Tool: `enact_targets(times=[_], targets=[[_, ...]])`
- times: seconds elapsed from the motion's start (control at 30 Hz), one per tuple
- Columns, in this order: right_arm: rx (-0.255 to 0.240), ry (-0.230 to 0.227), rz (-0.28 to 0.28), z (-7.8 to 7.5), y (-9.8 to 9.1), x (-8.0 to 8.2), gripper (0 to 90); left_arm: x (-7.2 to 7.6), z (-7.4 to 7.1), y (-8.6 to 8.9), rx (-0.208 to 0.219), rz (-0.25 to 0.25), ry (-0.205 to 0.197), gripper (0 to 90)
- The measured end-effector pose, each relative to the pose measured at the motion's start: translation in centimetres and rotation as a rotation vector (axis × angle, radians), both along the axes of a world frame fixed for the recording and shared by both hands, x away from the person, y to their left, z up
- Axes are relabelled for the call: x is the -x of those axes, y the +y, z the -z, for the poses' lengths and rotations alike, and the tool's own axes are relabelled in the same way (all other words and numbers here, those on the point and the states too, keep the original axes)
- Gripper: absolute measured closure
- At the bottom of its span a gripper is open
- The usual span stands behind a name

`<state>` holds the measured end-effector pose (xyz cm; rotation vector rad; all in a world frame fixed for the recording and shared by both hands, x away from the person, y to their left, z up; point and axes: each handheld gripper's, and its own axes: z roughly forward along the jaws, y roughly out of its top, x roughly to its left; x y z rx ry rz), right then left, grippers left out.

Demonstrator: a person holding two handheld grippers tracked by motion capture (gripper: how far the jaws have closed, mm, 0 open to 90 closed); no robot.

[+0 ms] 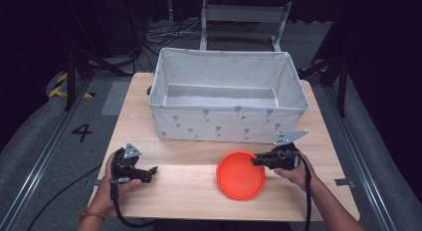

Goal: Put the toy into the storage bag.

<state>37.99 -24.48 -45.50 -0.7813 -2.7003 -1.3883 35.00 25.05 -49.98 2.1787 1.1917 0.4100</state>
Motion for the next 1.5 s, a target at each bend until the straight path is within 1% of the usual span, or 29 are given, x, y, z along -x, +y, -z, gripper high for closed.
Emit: enact_targets(times=[0.07,0.13,0.2,0.23,0.3,0.63,0.7,0.9,1.0,1.17,1.27,1.3,1.37,1.43,1.5], targets=[[0.007,-0.028,-0.009,-0.7,0.1,0.5,81.6,0.0,0.0,0.0,0.000,0.004,0.002,0.5],[0.024,-0.061,-0.023,-1.5,0.3,1.1,82.0,0.0,0.0,0.1,0.000,0.005,0.002,0.6],[0.027,-0.082,-0.032,-2.1,0.5,1.5,82.4,0.0,0.0,0.1,-0.001,0.005,0.002,0.5],[0.037,-0.094,-0.042,-2.4,0.5,1.7,82.4,0.0,0.0,0.1,-0.001,0.006,0.002,0.5],[0.051,-0.115,-0.044,-2.9,0.6,2.0,82.5,0.0,0.0,0.1,-0.001,0.006,0.002,0.5],[0.123,-0.191,-0.066,-5.0,0.5,3.4,82.6,0.0,0.0,0.1,-0.001,0.005,0.001,0.5],[0.147,-0.209,-0.059,-5.4,0.4,3.6,82.7,0.0,0.0,0.1,-0.001,0.005,0.002,0.5],[0.177,-0.243,-0.053,-6.5,-0.3,4.2,82.7,0.0,0.0,0.1,-0.002,0.007,0.004,0.5],[0.186,-0.253,-0.050,-6.7,-0.5,4.4,82.7,0.0,0.0,0.1,0.000,0.009,0.001,0.5],[0.182,-0.264,-0.042,-7.3,-1.0,4.6,82.7,0.0,0.0,0.1,0.000,0.009,0.001,0.5],[0.200,-0.285,-0.037,-7.9,-1.2,4.9,82.7,0.0,0.0,0.1,0.000,0.009,0.002,0.5],[0.200,-0.285,-0.037,-7.9,-1.2,4.9,82.7,0.0,0.0,0.1,0.000,0.009,0.002,0.5],[0.201,-0.297,-0.035,-8.5,-1.4,5.1,82.7,0.0,0.0,0.1,0.000,0.011,0.003,0.5],[0.182,-0.312,-0.027,-9.4,-1.7,5.3,82.7,0.0,0.0,0.1,0.000,0.009,0.002,0.5],[0.179,-0.322,-0.020,-10.0,-1.9,5.3,82.7,0.0,0.0,0.1,0.000,0.010,0.002,0.5]])
